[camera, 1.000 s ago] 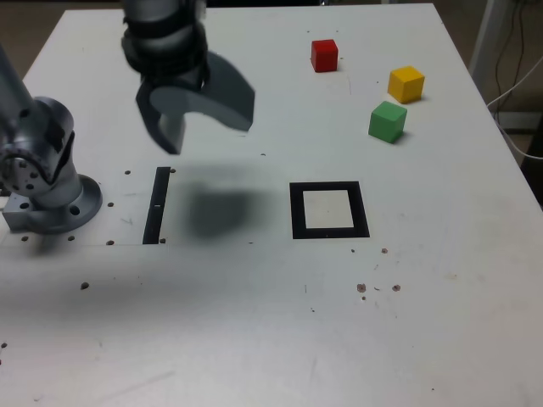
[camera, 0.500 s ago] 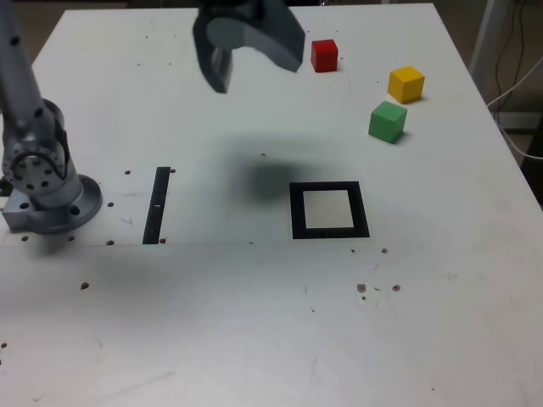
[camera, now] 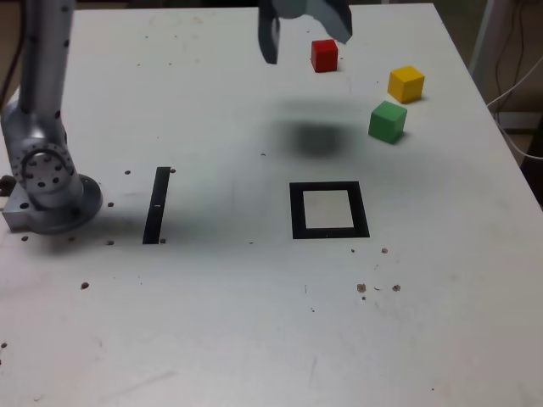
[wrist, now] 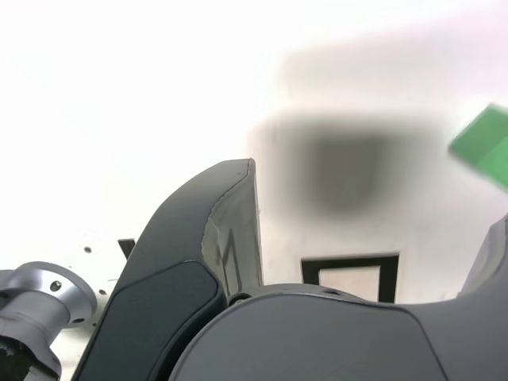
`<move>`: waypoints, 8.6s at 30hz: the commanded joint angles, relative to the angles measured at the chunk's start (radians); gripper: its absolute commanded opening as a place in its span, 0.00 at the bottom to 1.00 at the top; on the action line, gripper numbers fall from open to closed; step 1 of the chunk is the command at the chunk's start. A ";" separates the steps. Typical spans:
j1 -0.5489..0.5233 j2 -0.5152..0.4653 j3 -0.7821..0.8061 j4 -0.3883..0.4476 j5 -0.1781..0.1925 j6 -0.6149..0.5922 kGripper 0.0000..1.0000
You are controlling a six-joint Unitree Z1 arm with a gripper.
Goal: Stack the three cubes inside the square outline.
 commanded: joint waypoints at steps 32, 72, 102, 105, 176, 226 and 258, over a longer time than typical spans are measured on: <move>0.228 0.398 -0.711 0.169 0.097 0.155 1.00; 0.229 0.531 -0.633 0.152 0.073 0.150 0.91; 0.226 0.551 -0.637 0.128 0.086 0.151 0.52; 0.225 0.551 -0.640 0.128 0.078 0.151 0.43; -0.607 0.006 0.229 -0.142 -0.040 -0.600 0.26; -0.544 0.087 0.317 -0.287 -0.107 -0.523 0.58; -0.470 -0.016 0.308 -0.262 -0.019 -0.484 1.00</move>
